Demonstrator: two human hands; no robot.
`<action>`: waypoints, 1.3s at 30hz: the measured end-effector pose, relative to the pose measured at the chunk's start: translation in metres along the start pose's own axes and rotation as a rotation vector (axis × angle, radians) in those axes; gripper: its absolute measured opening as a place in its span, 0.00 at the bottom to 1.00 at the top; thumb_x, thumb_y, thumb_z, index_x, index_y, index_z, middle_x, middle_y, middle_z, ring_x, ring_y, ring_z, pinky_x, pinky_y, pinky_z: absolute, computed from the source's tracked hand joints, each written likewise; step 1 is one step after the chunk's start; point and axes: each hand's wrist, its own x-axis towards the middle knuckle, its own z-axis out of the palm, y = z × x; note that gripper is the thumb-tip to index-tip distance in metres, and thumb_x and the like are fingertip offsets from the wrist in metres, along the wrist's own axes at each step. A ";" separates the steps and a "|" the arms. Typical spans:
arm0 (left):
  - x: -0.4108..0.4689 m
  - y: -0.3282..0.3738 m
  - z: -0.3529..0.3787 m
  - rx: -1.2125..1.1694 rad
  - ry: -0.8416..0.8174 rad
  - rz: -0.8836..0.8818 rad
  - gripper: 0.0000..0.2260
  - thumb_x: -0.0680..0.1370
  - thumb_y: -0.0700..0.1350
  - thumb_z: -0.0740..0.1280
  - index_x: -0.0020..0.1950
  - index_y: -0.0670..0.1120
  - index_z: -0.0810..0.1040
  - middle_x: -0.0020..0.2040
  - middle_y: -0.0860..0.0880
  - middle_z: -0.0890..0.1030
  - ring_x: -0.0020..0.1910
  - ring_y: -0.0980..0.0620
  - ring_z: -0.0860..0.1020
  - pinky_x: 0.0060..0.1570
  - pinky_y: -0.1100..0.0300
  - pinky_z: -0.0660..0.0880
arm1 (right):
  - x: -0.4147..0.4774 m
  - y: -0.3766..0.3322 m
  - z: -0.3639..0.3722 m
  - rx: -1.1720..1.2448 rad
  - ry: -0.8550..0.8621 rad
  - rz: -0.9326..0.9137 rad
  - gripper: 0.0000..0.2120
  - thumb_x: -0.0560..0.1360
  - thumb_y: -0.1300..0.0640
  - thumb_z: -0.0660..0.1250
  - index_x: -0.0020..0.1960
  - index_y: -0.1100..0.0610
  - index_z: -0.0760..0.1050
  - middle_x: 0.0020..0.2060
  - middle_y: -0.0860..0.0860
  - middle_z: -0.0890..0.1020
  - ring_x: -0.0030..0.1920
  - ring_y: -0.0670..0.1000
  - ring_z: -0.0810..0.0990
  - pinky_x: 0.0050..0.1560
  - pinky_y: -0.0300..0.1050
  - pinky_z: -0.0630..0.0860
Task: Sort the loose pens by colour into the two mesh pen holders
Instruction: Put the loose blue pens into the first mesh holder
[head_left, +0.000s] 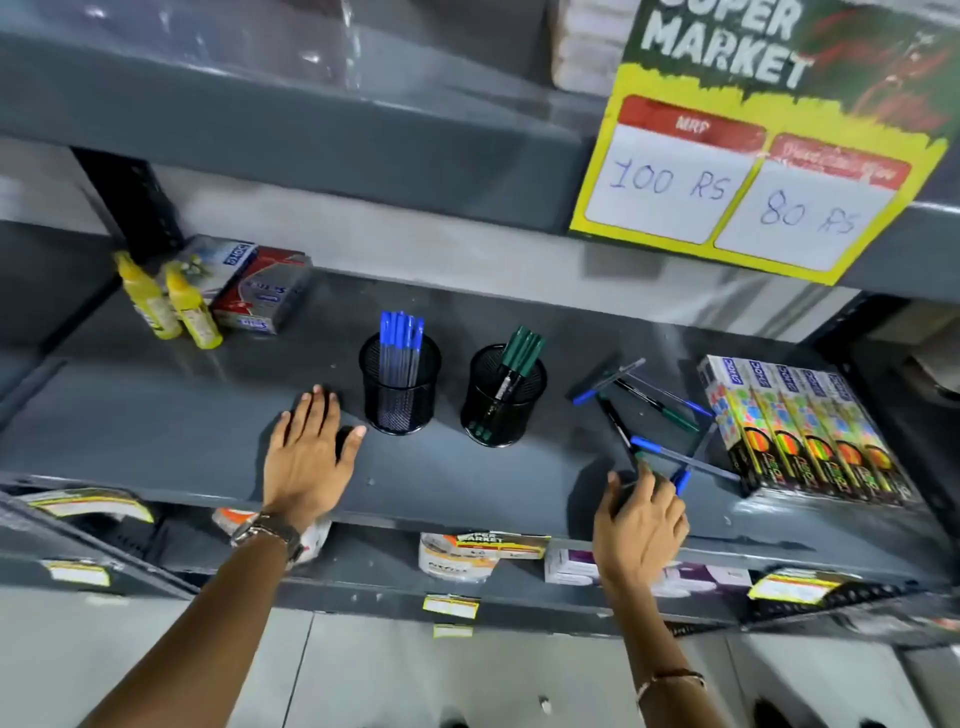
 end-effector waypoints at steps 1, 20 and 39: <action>0.000 0.000 0.000 0.003 0.011 -0.003 0.34 0.77 0.61 0.40 0.73 0.40 0.60 0.75 0.41 0.60 0.73 0.45 0.57 0.70 0.50 0.50 | 0.001 -0.001 -0.001 0.010 0.006 0.013 0.15 0.77 0.56 0.63 0.60 0.63 0.72 0.51 0.65 0.78 0.53 0.67 0.75 0.54 0.60 0.70; -0.001 0.003 0.000 0.043 0.057 0.095 0.31 0.79 0.59 0.42 0.69 0.40 0.69 0.70 0.41 0.70 0.69 0.44 0.66 0.67 0.49 0.58 | 0.084 0.018 0.005 -0.052 -0.101 -0.264 0.09 0.77 0.62 0.60 0.54 0.59 0.78 0.49 0.63 0.80 0.51 0.65 0.74 0.48 0.56 0.68; -0.003 0.004 -0.006 -0.050 0.086 0.085 0.25 0.79 0.55 0.50 0.68 0.42 0.71 0.69 0.42 0.71 0.68 0.44 0.68 0.66 0.53 0.57 | 0.036 -0.242 -0.046 0.965 -0.195 -0.461 0.05 0.75 0.61 0.66 0.50 0.55 0.74 0.38 0.47 0.80 0.35 0.43 0.79 0.40 0.46 0.80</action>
